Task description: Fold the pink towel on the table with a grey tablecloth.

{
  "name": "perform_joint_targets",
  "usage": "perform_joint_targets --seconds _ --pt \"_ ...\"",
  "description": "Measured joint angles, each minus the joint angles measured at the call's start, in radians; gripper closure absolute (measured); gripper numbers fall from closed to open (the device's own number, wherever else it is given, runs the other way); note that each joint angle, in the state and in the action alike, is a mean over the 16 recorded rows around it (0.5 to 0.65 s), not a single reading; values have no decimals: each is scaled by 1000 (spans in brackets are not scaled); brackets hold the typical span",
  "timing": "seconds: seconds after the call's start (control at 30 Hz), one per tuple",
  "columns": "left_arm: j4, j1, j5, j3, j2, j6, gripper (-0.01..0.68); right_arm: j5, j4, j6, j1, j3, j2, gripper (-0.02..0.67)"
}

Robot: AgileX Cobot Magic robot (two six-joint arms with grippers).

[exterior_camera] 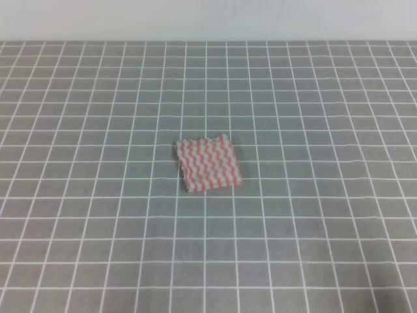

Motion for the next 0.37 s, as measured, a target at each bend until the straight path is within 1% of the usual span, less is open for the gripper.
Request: perform_joint_targets --seconds 0.37 --pt "-2 0 15 -1 3 17 675 0 0 0 0 2 1 666"
